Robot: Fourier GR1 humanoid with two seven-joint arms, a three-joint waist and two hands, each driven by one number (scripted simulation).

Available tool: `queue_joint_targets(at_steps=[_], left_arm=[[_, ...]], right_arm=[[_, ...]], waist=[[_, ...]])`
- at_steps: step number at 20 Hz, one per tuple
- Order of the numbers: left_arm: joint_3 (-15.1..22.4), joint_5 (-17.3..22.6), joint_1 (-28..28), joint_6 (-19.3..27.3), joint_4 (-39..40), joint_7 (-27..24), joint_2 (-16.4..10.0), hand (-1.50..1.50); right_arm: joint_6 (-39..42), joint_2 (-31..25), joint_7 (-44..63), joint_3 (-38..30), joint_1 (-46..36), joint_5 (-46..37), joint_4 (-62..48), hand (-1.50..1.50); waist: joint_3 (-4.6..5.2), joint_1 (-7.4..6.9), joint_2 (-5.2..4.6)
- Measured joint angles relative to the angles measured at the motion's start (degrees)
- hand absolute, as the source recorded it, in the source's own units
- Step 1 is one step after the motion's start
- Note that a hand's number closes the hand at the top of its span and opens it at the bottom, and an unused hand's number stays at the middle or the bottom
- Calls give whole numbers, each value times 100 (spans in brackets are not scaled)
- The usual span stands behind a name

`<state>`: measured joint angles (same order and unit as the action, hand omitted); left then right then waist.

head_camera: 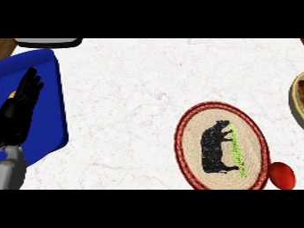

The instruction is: Pick the croissant from the placemat and place it in the bowl

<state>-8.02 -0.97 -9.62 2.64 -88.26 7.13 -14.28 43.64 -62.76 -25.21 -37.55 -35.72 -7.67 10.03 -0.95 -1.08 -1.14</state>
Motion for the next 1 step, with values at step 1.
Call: queue_joint_targets(at_steps=[1], left_arm=[[15,-14,12,16,3,-3,23,0]], right_arm=[[55,6,39,-36,27,57,19,-150]], waist=[[-2,16,2]])
